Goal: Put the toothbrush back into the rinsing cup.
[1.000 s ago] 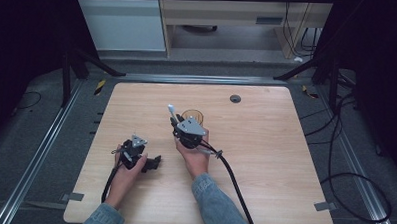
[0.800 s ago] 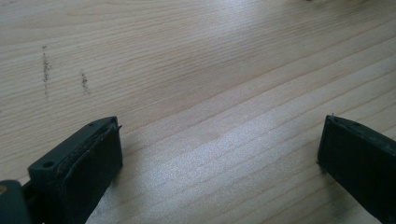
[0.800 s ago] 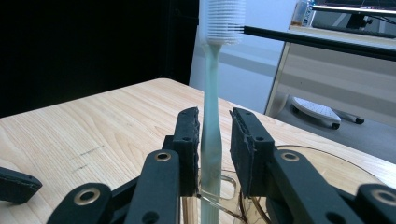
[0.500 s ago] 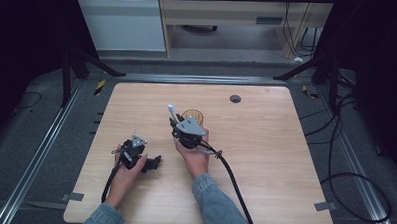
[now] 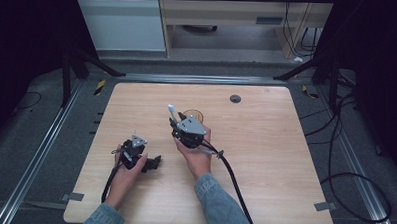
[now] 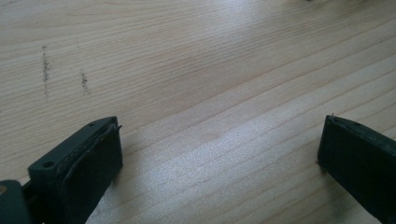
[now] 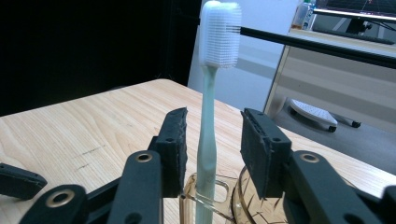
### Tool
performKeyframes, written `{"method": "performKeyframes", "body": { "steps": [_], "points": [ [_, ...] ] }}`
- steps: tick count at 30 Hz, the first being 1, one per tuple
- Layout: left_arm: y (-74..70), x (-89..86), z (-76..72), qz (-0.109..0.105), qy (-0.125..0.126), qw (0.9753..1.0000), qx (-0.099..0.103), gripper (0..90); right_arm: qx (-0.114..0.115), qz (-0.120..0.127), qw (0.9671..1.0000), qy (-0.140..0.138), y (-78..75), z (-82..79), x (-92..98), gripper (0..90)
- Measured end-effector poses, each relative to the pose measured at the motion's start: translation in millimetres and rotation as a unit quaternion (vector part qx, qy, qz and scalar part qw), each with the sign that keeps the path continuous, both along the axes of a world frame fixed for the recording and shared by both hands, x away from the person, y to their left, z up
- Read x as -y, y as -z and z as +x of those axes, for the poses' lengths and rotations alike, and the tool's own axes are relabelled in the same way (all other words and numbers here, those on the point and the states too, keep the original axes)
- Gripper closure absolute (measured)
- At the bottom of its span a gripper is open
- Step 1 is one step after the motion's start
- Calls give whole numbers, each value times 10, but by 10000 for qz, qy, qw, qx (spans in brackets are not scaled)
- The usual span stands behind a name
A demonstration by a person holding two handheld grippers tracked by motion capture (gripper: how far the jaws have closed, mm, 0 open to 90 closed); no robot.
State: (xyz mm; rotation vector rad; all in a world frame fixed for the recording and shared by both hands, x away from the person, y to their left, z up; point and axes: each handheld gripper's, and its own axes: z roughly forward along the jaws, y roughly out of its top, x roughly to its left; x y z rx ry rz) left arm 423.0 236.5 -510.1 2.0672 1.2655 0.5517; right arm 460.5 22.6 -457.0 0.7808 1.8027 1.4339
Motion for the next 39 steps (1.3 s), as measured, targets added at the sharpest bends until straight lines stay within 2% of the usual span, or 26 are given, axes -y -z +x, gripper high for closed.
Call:
{"method": "performKeyframes", "body": {
  "steps": [9, 13, 19, 23, 28, 39],
  "points": [
    [0, 1, 0, 0, -3, 10000, 3, 0, -319, -189, 9993, 26, -122, -41, 88, 468],
    [0, 0, 0, 2, -3, 10000, 3, 0, -409, -347, 9986, 38, -173, -72, 125, 419],
    [0, 0, 0, 3, 0, 10000, 1, 0, -718, -517, 9961, 29, -240, -100, 166, 297],
    [0, 0, 0, 2, 1, 10000, 1, 0, -876, -636, 9941, -12, -286, -125, 229, 251],
    [0, 0, 0, 3, -1, 10000, 4, 0, -918, -686, 9934, -12, -364, -152, 331, 198],
    [0, 0, 0, 0, -2, 10000, 5, 0, -1289, -748, 9888, 61, -429, -117, 578, 122]
  ]
}}
